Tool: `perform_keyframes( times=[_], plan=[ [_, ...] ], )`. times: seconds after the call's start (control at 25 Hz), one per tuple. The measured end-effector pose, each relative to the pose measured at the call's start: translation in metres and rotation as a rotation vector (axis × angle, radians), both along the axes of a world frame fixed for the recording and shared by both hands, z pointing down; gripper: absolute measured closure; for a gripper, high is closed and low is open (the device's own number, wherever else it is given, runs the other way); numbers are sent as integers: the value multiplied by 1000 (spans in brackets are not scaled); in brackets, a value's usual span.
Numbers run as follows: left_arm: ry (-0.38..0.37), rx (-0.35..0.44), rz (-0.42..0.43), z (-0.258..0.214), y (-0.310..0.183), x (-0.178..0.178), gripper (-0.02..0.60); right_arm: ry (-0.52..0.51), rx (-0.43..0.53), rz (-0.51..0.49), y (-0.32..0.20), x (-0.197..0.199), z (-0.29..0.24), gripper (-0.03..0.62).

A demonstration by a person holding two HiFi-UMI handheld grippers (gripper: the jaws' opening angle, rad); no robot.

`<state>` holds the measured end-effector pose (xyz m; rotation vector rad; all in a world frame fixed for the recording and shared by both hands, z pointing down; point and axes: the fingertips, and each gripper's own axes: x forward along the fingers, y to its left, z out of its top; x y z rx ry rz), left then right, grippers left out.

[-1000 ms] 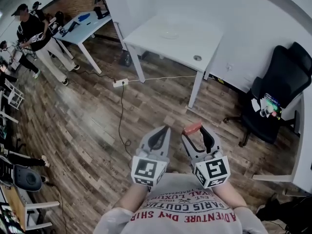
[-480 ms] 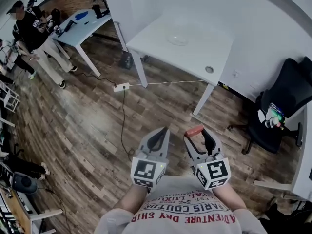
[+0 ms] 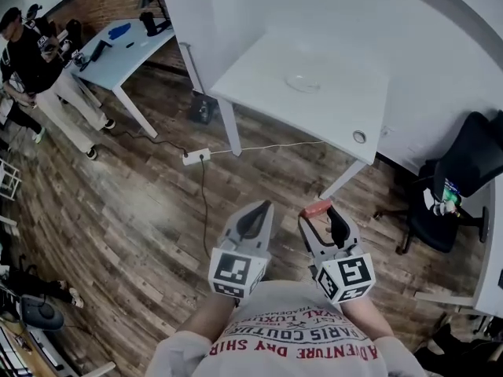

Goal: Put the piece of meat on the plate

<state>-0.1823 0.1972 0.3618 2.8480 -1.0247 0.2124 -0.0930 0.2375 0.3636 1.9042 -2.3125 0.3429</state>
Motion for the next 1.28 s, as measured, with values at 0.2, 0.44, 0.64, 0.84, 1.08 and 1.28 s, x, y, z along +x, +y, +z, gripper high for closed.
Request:
perform_keyframes(
  times=[0.2,0.44,0.64,0.84,1.08,1.28],
  plan=[
    [5,-11,16,4,-43,-25,575,3,-12,1,-44,-30,2,319],
    [11,-58,11,23,-81,-21,575,14,-40,-16,-80,-29,16,319],
    [-13,-66,-7,32,-122,0,575,-10,-54,-36,-126,-4,29,319],
    [-30,-42,-36,26,-175,36,575,-32,-40,-72,-187,30,26,319],
    [-27,-16,-73,10,-237,84,575,-23,-13,-108,-254,85,12,319],
    [-31,-14,-84,9,-281,127,575,-36,-13,-97,-297,133,12,319]
  ],
)
